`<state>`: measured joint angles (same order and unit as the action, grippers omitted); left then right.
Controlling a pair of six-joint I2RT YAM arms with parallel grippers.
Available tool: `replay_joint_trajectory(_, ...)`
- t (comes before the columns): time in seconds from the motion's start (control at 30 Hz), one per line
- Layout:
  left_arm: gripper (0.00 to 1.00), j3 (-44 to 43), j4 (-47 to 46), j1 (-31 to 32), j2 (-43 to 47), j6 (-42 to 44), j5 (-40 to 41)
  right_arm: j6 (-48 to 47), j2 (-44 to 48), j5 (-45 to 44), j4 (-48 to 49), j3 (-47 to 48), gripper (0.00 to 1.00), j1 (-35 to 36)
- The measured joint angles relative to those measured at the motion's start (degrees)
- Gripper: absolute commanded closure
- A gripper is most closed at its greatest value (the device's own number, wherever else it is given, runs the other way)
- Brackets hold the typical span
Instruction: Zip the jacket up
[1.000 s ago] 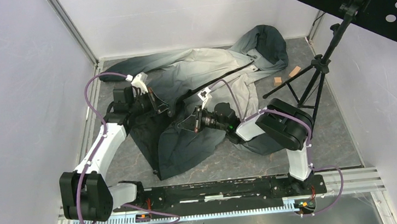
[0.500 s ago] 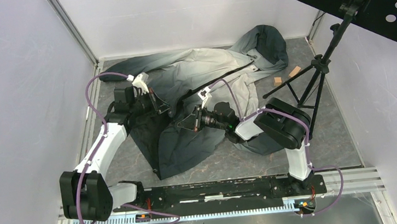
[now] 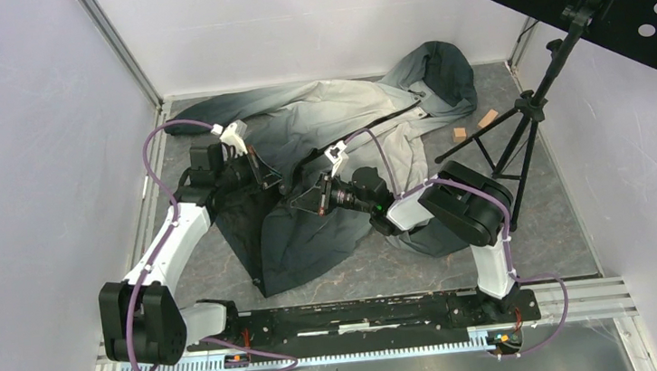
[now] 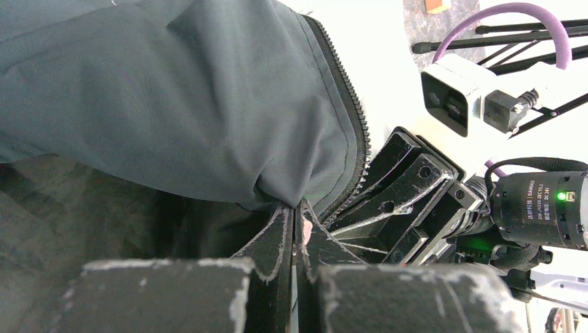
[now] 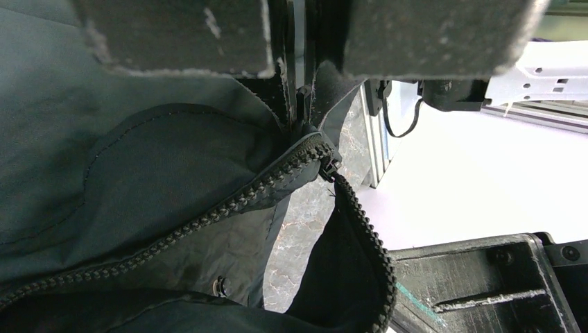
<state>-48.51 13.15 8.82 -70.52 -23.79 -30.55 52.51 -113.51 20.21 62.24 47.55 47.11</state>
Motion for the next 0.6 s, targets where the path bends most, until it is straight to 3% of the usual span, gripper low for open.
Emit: replay_joint_trajectory(0.6,0.98,0.00,-0.07,0.07,0.07,0.00,0.15,6.58,-0.04,0.52,3.93,-0.63,1.00,-0.66)
